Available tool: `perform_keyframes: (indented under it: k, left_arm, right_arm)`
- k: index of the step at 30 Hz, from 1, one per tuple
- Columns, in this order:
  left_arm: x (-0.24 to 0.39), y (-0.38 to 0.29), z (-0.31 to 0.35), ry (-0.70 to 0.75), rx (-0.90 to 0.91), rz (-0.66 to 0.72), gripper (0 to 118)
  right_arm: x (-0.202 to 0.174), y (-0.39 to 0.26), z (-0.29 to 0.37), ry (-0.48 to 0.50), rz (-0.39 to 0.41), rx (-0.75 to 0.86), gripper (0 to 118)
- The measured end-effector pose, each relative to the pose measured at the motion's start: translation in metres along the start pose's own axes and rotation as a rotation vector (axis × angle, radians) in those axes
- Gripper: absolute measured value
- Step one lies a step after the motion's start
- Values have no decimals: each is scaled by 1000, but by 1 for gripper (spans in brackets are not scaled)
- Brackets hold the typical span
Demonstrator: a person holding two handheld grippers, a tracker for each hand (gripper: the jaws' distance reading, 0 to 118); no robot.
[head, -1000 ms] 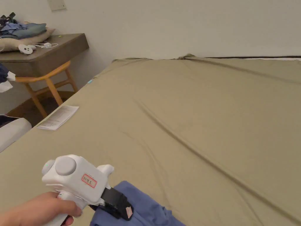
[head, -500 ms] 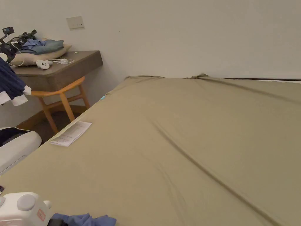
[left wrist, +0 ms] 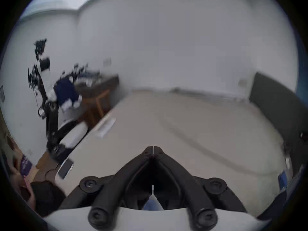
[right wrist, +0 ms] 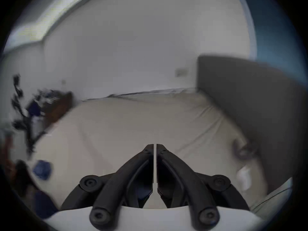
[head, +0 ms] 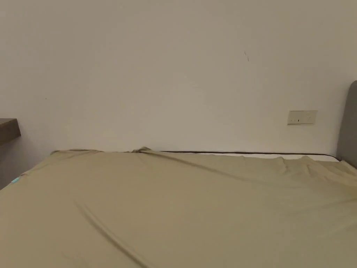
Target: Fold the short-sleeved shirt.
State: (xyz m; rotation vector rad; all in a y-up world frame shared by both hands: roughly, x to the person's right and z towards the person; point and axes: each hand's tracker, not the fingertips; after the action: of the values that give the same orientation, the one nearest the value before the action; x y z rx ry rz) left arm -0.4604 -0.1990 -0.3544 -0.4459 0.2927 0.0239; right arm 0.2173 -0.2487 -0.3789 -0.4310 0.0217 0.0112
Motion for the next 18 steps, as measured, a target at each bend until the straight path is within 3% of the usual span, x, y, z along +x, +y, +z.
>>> perform_keyframes:
  k: [2,3,6,7,10,13,15,18]
  left_arm:
    - [45,15,20,48,159,-25,0]
    - [69,19,27,84,220,-36,0]
    - [108,18,18,97,276,-21,0]
    - [121,18,16,64,263,6,0]
    - [150,10,2,45,229,-10,0]
    - [165,6,-13,-67,204,17,0]
    - [173,3,-18,-52,181,14,0]
    - [188,2,-8,-64,179,8,0]
  right_arm:
    - [-17,21,1,-120,42,96,4]
    - [2,33,4,-172,69,170,4]
    - [-6,49,9,-158,47,222,4]
    - [-13,54,11,-194,54,182,4]
    - [-32,65,15,-180,78,198,4]
    - [-20,65,13,-128,22,218,4]
    - [-19,62,16,-122,1,224,4]
    - [-25,62,14,-119,22,203,4]
